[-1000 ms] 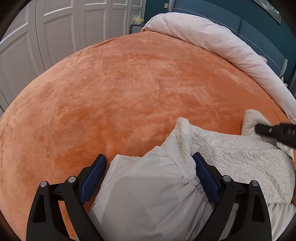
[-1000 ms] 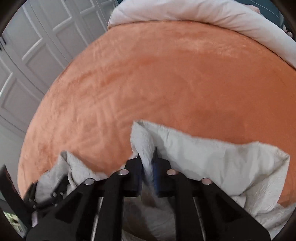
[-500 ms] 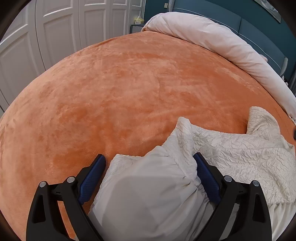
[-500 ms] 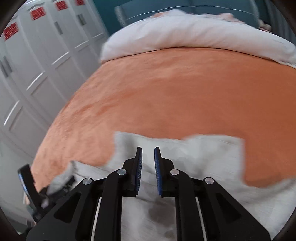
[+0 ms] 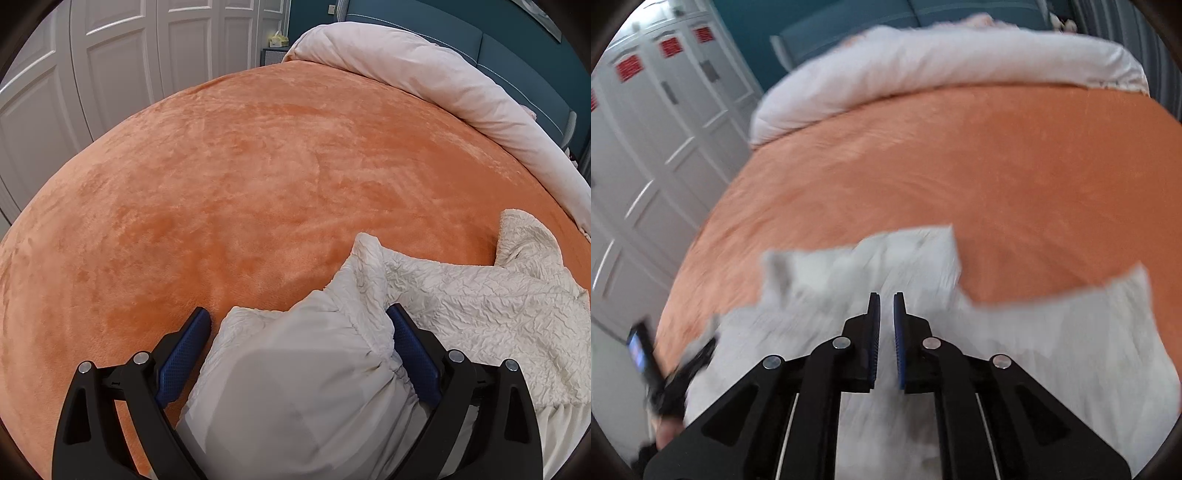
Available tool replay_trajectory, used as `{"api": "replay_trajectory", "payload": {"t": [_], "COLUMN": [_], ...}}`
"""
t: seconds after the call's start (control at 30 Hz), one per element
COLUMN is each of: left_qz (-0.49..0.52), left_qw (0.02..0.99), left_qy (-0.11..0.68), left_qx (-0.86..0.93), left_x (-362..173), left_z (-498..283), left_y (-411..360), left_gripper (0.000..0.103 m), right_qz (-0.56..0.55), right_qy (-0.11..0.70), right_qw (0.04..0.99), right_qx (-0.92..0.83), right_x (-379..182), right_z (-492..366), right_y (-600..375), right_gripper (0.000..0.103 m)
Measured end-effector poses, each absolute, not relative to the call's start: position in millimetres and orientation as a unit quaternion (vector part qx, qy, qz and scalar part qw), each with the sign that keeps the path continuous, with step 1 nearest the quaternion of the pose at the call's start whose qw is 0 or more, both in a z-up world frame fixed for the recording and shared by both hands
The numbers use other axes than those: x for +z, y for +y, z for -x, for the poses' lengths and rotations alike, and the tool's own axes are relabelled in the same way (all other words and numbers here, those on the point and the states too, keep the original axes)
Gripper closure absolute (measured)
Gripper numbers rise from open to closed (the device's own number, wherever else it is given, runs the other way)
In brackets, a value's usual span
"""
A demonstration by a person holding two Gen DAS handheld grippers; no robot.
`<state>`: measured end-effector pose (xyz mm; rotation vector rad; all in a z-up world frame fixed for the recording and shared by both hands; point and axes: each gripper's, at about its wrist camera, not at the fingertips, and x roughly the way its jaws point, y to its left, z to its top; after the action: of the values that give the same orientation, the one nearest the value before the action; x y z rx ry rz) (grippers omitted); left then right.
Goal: Fold large clothes
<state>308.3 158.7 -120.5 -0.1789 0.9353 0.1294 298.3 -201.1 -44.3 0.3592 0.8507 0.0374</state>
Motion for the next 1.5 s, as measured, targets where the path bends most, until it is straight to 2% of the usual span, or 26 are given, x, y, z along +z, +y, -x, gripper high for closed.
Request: {"api": "replay_trajectory", "payload": {"t": [0.13, 0.23, 0.33, 0.47, 0.63, 0.77, 0.87, 0.97, 1.07, 1.13, 1.2, 1.23, 1.3, 1.37, 1.4, 1.5], "left_qz": [0.086, 0.106, 0.155, 0.155, 0.187, 0.232, 0.212, 0.203, 0.197, 0.201, 0.218, 0.231, 0.245, 0.25, 0.253, 0.246], "left_qw": [0.886, 0.884, 0.885, 0.889, 0.865, 0.841, 0.853, 0.86, 0.865, 0.867, 0.86, 0.854, 0.855, 0.862, 0.864, 0.876], "left_qy": [0.451, 0.451, 0.438, 0.43, 0.466, 0.488, 0.476, 0.468, 0.46, 0.456, 0.461, 0.464, 0.454, 0.435, 0.427, 0.402], "left_qx": [0.065, 0.063, 0.032, 0.019, 0.022, 0.032, 0.033, 0.032, 0.037, 0.016, -0.025, -0.042, -0.055, -0.072, -0.079, -0.105], "left_x": [-117, -97, -65, -45, -70, -99, -100, -104, -106, -104, -101, -100, -86, -61, -52, -14], "left_z": [-307, -289, -245, -189, -141, -120, -120, -127, -134, -138, -144, -145, -146, -142, -140, -131], "left_y": [159, 165, 179, 200, 230, 250, 240, 233, 226, 222, 216, 213, 209, 206, 205, 199], "left_gripper": [0.008, 0.014, 0.014, 0.012, 0.012, 0.012, 0.012, 0.006, 0.006, 0.016, 0.056, 0.065, 0.089, 0.095, 0.097, 0.098], "right_qz": [-0.14, -0.112, -0.14, -0.153, -0.172, -0.189, -0.208, -0.222, -0.209, -0.191, -0.184, -0.183, -0.191, -0.196, -0.191, -0.159], "right_qy": [0.436, 0.451, 0.438, 0.421, 0.461, 0.473, 0.481, 0.483, 0.478, 0.472, 0.471, 0.472, 0.475, 0.479, 0.473, 0.44], "right_qw": [0.888, 0.885, 0.886, 0.891, 0.867, 0.858, 0.849, 0.845, 0.852, 0.859, 0.861, 0.861, 0.857, 0.854, 0.859, 0.882], "right_qx": [0.051, 0.046, 0.056, 0.072, 0.078, 0.068, 0.066, 0.062, 0.055, 0.051, 0.049, 0.049, 0.053, 0.048, 0.048, 0.06], "right_x": [-59, -70, -53, -37, -64, -84, -95, -104, -107, -109, -108, -109, -105, -92, -82, -48], "right_z": [-251, -242, -233, -217, -220, -230, -243, -253, -255, -256, -257, -257, -257, -250, -241, -194], "right_y": [-161, -155, -156, -151, -144, -145, -148, -151, -145, -139, -138, -138, -141, -146, -148, -153], "right_gripper": [0.096, 0.096, 0.095, 0.095, 0.096, 0.101, 0.102, 0.103, 0.103, 0.103, 0.103, 0.103, 0.103, 0.103, 0.098, 0.098]}}
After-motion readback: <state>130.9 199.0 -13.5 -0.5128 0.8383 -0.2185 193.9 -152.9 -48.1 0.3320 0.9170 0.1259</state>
